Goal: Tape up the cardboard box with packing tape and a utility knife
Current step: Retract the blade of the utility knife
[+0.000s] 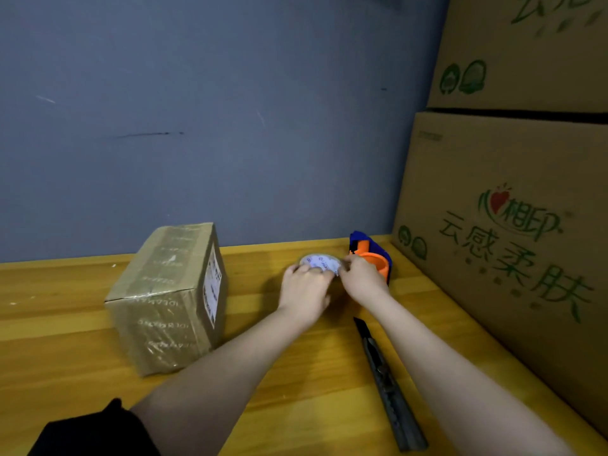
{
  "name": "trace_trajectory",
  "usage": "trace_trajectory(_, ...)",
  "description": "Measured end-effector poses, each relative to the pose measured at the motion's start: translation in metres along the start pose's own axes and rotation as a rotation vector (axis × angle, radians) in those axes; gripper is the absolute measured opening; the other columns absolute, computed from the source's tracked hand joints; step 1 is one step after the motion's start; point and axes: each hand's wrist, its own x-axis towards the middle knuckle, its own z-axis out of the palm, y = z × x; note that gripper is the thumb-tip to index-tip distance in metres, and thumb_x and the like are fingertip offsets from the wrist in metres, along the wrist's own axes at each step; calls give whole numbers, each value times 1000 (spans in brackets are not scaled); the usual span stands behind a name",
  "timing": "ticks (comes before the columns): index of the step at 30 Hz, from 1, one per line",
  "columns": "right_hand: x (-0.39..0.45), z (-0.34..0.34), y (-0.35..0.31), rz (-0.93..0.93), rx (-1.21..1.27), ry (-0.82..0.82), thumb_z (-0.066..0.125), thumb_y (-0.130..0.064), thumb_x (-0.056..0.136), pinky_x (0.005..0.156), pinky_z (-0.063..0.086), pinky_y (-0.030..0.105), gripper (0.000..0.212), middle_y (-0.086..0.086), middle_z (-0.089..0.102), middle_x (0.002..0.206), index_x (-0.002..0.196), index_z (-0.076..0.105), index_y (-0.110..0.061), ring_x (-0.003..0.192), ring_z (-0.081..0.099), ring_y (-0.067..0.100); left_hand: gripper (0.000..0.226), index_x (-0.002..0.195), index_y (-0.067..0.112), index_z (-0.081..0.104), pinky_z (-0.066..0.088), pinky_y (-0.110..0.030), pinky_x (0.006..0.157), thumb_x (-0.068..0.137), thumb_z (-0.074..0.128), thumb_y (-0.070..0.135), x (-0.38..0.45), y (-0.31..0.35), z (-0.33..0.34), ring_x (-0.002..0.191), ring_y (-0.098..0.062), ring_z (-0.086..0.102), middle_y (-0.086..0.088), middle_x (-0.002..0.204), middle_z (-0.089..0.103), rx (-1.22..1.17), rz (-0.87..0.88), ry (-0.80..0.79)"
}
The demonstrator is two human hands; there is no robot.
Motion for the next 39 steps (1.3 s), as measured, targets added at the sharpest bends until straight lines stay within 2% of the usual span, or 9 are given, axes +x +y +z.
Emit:
trace_trajectory(12, -2, 8, -1, -1, -85, -24, 41, -26, 97, 91, 46, 39, 35, 15, 60, 126, 126, 54, -11, 116, 55, 36, 48, 131, 23, 48, 22, -36, 110, 85, 59, 27, -4, -3, 7, 129, -22, 43, -3, 132, 56, -67, -18, -51)
trace_trajectory(18, -23, -10, 2, -46, -42, -23, 49, -32, 95, 93, 50, 41, 42, 10, 60, 129, 132, 51, -14, 115, 58, 29, 58, 139, 21, 35, 14, -45, 118, 87, 60, 26, -20, -2, -9, 137, -23, 31, -4, 143, 40, -181, 27, -114)
trace_trajectory(21, -40, -25, 5, -65, -97, -7, 50, -33, 93, 85, 53, 38, 32, 5, 65, 121, 122, 60, -22, 107, 62, 27, 56, 138, 24, 35, 28, -43, 110, 87, 58, 27, -37, 9, -22, 133, -24, 36, -4, 142, 39, -276, 26, -70)
trace_trajectory(25, -73, -38, 14, -32, -205, -14, 52, -32, 88, 74, 50, 34, 19, 3, 69, 108, 98, 68, -26, 99, 64, 27, 49, 134, 19, 39, 45, -39, 97, 88, 56, 23, -67, 28, -32, 115, -26, 55, -5, 130, 53, -523, 15, -238)
trace_trajectory(28, -99, -40, 26, 24, -223, -56, 56, -37, 84, 78, 50, 34, 13, 3, 69, 109, 88, 66, -29, 102, 63, 28, 44, 131, 11, 43, 48, -33, 88, 89, 56, 16, -86, 41, -33, 107, -28, 59, -10, 120, 62, -669, -22, -347)
trace_trajectory(30, -114, -43, 32, 59, -230, -74, 57, -41, 84, 83, 53, 37, 12, 4, 69, 108, 85, 64, -32, 101, 64, 29, 42, 130, 5, 44, 48, -29, 69, 90, 54, 11, -97, 50, -34, 94, -27, 61, -11, 112, 64, -837, -110, -389)
trace_trajectory(32, -125, -47, 37, 98, -238, -83, 56, -44, 84, 82, 53, 37, 13, 5, 71, 105, 83, 62, -33, 98, 66, 29, 41, 131, 4, 41, 42, -23, 56, 91, 50, 8, -103, 58, -35, 79, -19, 55, -1, 90, 60, -1030, -221, -435)
trace_trajectory(35, -139, -52, 40, 164, -249, -149, 57, -51, 82, 79, 57, 38, 26, 7, 73, 95, 81, 62, -26, 89, 69, 29, 40, 132, 9, 38, 44, -21, 56, 93, 42, 7, -108, 70, -34, 90, -16, 51, 1, 83, 50, -1169, -336, -495)
trace_trajectory(39, -148, -52, 38, 211, -135, -227, 58, -37, 86, 54, 57, 31, 25, 6, 70, 73, 75, 62, -16, 61, 69, 23, 50, 135, 17, 38, 44, -21, 61, 87, 41, 6, -110, 80, -37, 105, -19, 51, -7, 112, 54, -1245, -403, -535)
